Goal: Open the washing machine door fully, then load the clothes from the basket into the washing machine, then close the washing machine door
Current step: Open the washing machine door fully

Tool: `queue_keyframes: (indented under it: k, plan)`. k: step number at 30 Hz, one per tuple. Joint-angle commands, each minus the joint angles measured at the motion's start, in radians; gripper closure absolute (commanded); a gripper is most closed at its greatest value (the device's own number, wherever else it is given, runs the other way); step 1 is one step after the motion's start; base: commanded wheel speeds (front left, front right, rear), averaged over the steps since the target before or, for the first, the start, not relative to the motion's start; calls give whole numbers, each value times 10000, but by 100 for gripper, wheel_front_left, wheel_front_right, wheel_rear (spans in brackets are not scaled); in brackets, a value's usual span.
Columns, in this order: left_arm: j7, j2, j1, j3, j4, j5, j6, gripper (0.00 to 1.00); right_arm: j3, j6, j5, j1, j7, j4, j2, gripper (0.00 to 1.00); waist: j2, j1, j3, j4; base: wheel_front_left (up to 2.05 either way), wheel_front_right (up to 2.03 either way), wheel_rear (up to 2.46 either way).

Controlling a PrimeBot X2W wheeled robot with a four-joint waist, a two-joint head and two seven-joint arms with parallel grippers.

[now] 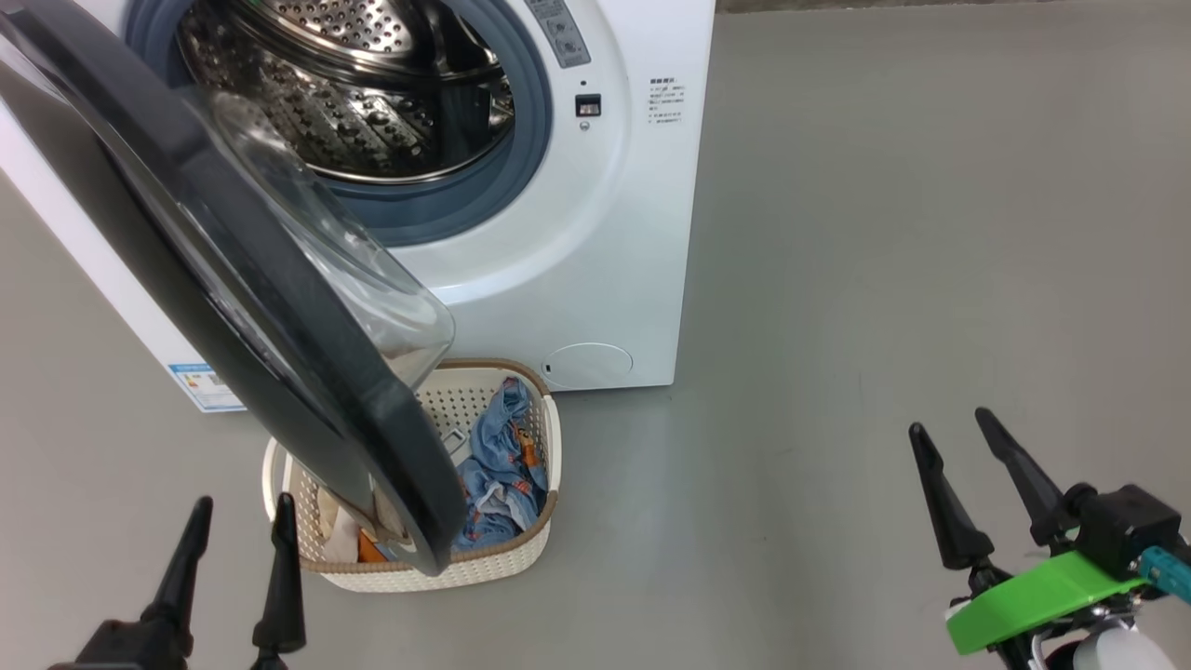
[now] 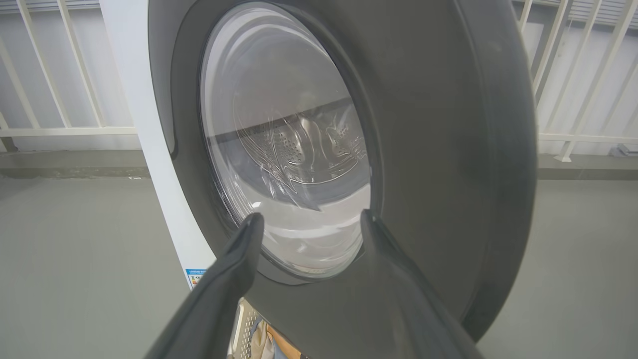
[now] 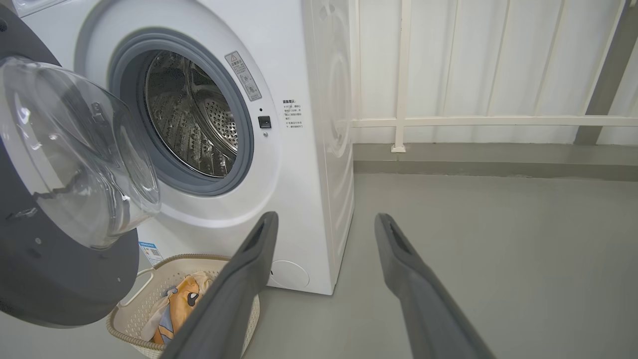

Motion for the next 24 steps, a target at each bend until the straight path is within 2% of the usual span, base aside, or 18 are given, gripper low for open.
queue_keyframes:
  k: [1,9,24]
  plan:
    - [-65,166,-61,329,-326,-76,89,0,114,27,-273,98,-108,-348,-14,0,0,0,-16,-5,0,0,0]
    - [-65,165,48,260,-281,-39,136,0,-242,27,-1020,208,-126,-360,267,0,0,0,-1,113,0,0,0]
    - [-65,164,-25,290,-152,-68,154,0,-486,27,-1374,254,-130,-90,581,0,0,0,-102,129,0,0,0]
